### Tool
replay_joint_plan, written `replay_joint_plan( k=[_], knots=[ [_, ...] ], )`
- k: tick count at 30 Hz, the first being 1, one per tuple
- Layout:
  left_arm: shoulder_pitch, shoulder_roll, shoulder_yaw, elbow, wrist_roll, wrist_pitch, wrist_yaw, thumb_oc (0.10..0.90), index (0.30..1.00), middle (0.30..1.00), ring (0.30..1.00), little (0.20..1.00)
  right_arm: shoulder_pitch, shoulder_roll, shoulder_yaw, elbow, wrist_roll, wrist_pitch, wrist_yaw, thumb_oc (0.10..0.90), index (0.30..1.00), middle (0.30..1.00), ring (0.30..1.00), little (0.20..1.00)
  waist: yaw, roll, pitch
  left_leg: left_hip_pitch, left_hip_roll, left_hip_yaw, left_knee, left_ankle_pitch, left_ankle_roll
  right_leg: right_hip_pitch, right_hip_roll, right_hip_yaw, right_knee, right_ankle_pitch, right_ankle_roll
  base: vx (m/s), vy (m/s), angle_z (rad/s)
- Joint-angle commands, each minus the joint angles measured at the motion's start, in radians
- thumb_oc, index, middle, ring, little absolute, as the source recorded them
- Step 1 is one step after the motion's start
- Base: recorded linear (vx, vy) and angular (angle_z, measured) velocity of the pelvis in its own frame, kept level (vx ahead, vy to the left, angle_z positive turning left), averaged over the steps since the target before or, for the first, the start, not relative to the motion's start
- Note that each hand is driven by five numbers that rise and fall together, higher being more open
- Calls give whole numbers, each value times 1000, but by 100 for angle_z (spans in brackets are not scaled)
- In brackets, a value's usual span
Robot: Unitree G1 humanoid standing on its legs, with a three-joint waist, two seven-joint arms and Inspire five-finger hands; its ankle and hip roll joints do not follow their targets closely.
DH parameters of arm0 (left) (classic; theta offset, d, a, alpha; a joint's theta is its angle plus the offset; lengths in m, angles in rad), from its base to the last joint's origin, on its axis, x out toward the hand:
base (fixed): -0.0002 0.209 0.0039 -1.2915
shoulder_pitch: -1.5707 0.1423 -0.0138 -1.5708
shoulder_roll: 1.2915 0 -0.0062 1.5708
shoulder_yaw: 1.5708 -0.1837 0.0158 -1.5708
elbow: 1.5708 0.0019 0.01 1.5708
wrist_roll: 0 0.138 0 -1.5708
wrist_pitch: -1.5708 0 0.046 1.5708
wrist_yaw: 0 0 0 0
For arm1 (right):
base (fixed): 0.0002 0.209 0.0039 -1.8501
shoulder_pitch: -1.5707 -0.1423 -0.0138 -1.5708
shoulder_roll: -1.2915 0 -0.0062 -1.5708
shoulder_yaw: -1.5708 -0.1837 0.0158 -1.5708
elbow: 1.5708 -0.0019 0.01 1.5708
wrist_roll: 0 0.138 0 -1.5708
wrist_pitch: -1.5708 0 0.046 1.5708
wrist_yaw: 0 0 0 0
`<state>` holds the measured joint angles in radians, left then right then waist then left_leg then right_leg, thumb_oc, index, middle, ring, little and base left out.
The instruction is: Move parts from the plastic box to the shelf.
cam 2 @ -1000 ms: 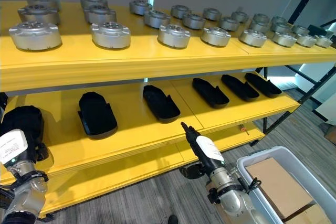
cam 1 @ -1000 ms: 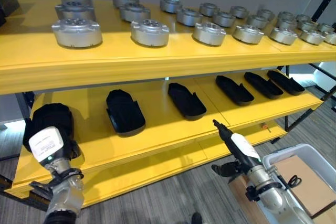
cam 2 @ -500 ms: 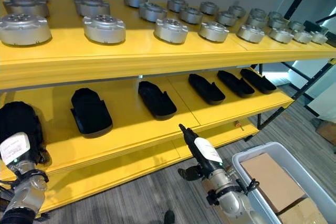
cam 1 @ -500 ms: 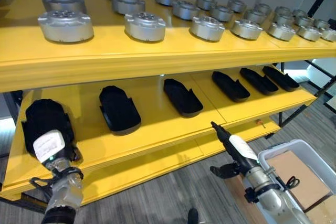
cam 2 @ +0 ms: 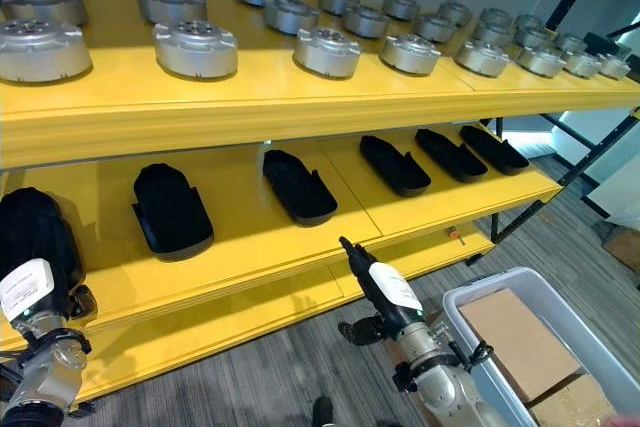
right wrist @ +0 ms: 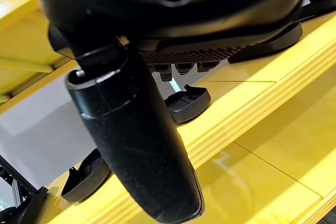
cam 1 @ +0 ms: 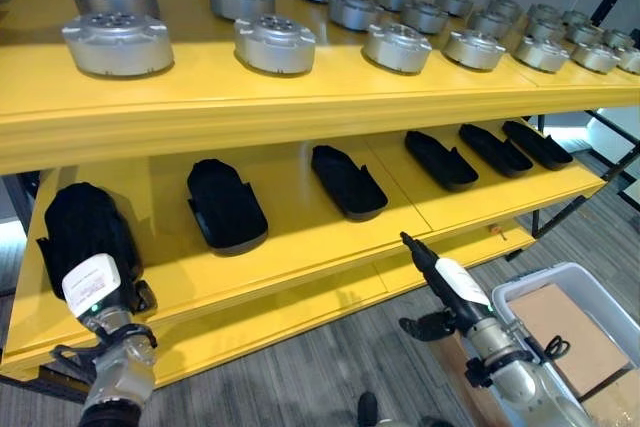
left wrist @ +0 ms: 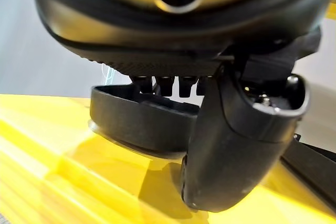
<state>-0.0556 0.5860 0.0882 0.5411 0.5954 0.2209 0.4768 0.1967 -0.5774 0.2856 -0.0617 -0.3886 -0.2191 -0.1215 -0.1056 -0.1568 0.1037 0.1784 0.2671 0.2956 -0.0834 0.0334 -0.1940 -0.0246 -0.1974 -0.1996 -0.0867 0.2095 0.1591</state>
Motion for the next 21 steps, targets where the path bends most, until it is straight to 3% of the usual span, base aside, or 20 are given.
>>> replay_joint_plan(
  k=[1,7,11,21],
  knots=[
    [-70,149,56,-3,40,-16,54,900,1000,1000,1000,1000,-109,-32,-67,-122,60,-66,-40,900,1000,1000,1000,1000,4,12,24,76,0,8,-4,-68,43,100,-78,-38,97,-118,69,0,0,0],
    [-47,171,86,-53,41,-34,62,900,1000,1000,1000,1000,-122,-27,-71,-113,66,-63,-40,900,1000,1000,1000,1000,8,23,14,76,-2,3,-4,-70,44,104,-80,-37,93,-118,70,0,0,0],
    [-21,174,92,-2,20,-44,38,900,1000,1000,1000,1000,-114,-26,-79,-108,64,-58,-38,900,1000,1000,1000,1000,7,36,6,78,-3,1,-4,-71,44,109,-83,-38,87,-115,69,0,0,0],
    [0,189,79,44,40,-49,-4,900,1000,1000,1000,1000,-98,-28,-94,-104,50,-60,-41,900,1000,1000,1000,1000,6,38,12,78,-10,2,-4,-70,47,113,-87,-42,82,-109,72,0,0,0]
  ],
)
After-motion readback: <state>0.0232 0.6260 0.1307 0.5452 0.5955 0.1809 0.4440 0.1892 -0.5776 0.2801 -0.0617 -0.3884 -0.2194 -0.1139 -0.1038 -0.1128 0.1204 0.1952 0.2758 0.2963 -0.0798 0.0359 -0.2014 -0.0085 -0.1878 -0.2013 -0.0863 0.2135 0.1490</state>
